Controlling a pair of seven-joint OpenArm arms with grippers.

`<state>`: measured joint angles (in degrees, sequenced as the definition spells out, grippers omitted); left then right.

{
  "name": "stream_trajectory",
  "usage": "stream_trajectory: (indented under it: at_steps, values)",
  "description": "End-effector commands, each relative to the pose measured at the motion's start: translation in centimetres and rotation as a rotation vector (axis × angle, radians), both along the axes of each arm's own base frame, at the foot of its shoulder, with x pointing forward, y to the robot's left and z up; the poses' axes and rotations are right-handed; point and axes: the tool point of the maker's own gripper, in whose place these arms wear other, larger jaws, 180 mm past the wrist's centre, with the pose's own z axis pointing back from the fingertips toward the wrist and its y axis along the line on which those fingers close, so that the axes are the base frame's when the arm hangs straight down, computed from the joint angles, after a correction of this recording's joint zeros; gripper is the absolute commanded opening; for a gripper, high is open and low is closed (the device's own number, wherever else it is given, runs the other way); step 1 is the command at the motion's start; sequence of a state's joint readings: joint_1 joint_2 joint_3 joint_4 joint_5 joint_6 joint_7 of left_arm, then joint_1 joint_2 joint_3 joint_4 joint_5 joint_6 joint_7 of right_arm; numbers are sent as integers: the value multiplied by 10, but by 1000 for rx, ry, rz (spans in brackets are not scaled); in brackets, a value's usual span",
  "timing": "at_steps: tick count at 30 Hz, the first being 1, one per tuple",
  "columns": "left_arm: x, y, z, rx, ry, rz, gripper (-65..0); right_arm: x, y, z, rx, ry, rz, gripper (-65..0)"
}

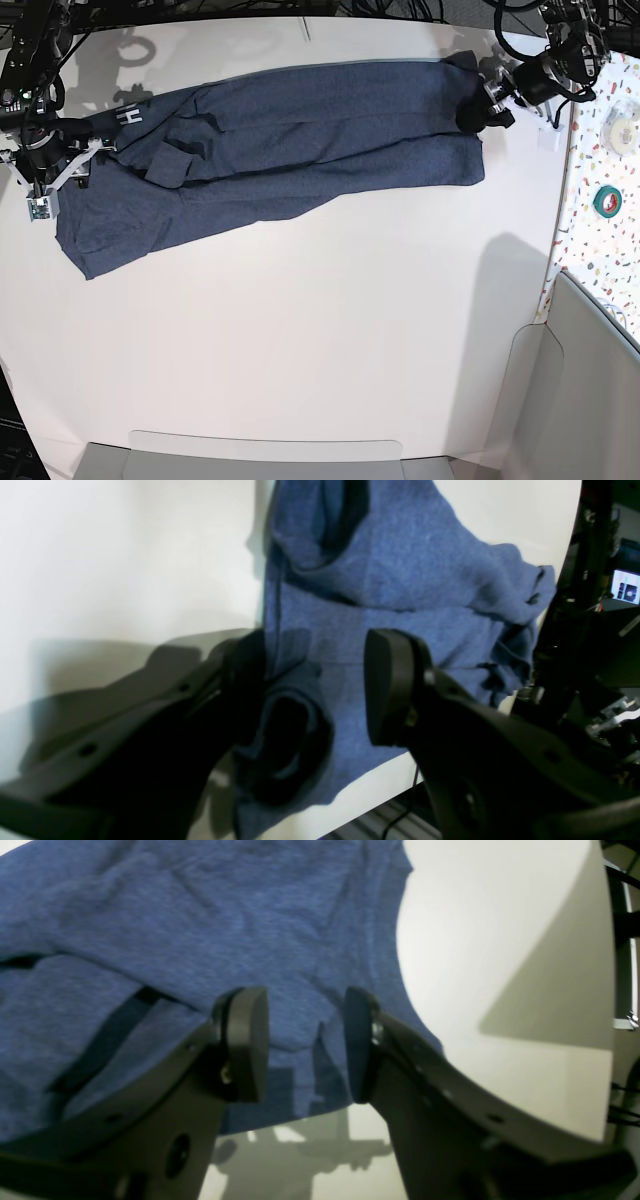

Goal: Layout the t-shirt on the table in an organized manner, then fold the t-shirt properly
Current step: 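Grasp the folded end of the shirt with the left gripper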

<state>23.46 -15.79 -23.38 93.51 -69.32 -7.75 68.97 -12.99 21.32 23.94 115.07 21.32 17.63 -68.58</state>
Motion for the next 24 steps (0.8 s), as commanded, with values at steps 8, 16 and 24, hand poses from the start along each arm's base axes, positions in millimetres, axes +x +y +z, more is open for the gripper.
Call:
stream_trajectory:
  at_steps: [8,16,24]
  values:
    - [10,-11,4,-23,-23,1,-334,6,1,10,-4,-43,8,-401]
    - [23,-24,7,-61,-57,22,-334,5,4,8,9,-43,5,-401]
    - [23,-28,7,-75,-60,29,-346,5,4,8,9,-43,5,-401]
